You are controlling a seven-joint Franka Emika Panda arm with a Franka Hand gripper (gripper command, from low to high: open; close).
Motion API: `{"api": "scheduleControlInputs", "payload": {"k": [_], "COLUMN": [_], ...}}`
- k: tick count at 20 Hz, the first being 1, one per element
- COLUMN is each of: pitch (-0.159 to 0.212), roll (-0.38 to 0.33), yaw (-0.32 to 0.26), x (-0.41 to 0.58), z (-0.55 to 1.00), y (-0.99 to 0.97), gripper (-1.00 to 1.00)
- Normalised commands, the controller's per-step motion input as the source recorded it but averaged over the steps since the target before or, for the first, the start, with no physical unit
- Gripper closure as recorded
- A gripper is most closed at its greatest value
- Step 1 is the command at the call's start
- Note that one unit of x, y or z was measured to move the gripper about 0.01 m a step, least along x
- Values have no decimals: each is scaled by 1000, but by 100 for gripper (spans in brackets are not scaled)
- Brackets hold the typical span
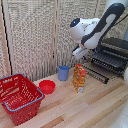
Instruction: Extend the gripper towards the oven tray handle. Grasp the handle and carefully pull the tray out of the oven. Move the gripper above the red bowl. Grab the red bowl gently. Lift the bowl and place it onto the oven tray.
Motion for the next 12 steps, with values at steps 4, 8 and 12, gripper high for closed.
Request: {"api": "scheduleControlInputs", "payload": {"k": [4,8,12], "pitch": [-79,-65,-48], "roll": [196,212,227], "yaw": [-177,-170,-158], "x": [68,68,79], "z": [384,367,350], "y": [410,421,443], "gripper": [-100,-100,-100]}}
